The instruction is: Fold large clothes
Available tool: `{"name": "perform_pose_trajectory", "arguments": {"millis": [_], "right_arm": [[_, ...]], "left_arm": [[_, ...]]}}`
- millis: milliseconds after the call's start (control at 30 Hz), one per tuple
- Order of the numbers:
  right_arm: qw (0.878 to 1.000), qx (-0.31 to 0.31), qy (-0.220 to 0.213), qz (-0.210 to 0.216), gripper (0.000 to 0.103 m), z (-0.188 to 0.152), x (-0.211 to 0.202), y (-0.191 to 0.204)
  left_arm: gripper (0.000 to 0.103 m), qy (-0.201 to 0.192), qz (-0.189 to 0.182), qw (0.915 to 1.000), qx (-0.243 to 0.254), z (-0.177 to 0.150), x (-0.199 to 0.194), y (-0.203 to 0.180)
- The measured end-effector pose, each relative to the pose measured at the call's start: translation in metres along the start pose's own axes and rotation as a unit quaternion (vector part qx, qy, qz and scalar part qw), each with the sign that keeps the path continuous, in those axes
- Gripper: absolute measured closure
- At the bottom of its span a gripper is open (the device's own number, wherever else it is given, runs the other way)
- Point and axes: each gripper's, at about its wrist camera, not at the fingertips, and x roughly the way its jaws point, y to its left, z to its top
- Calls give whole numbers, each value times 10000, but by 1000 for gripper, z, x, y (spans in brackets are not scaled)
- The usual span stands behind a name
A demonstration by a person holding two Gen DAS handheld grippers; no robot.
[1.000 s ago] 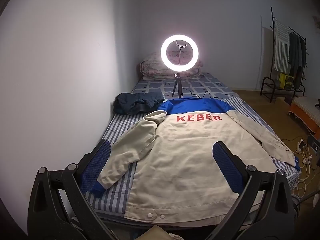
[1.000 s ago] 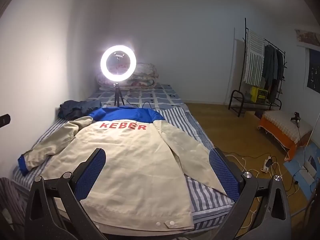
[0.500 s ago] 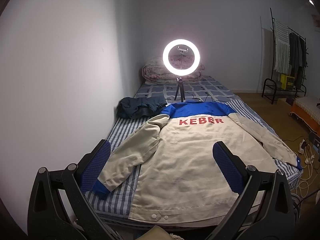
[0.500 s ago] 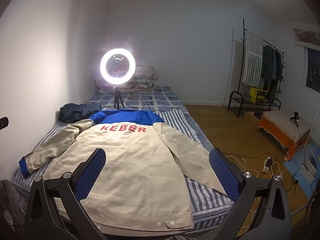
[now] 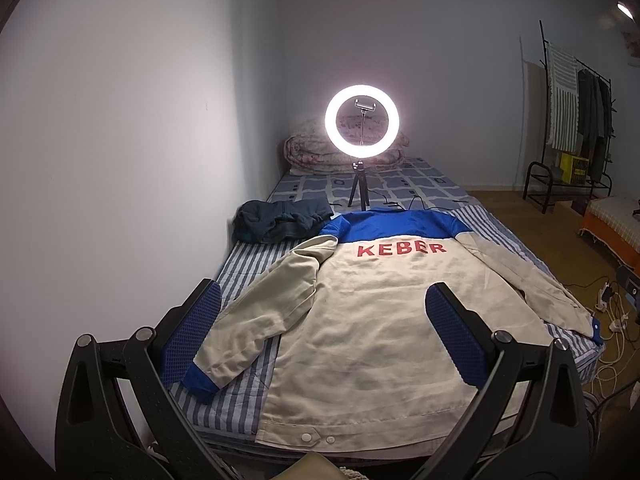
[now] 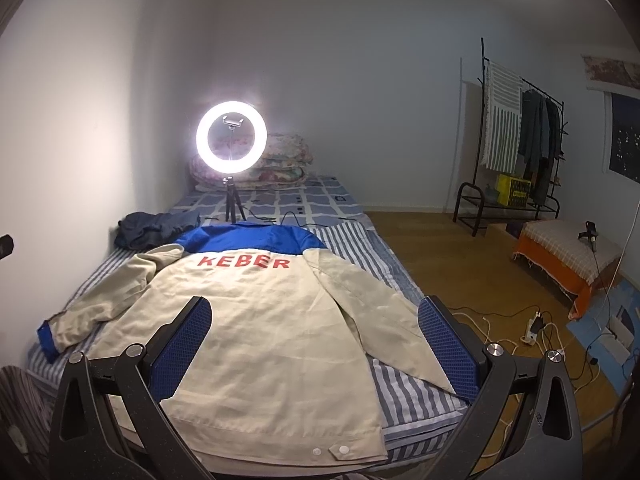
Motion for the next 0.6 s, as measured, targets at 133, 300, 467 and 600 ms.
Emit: {"name": "perform_pose_trajectory", "arguments": {"millis": [133, 300, 467, 600], "right_arm": [[10000, 11, 0, 15, 1, -1, 0, 0], [10000, 6, 13, 30, 1, 0, 0, 0], [10000, 10, 15, 23, 1, 0, 0, 1], [10000, 8, 8, 29, 1, 0, 1, 1]], "left_arm": [[0, -5, 11, 10000, -2, -1, 0, 0], [0, -14, 45, 10000, -3, -2, 1, 1], [0, 9, 54, 10000, -23, -4, 3, 3], [0, 11, 58, 10000, -28, -5, 4, 4]]}}
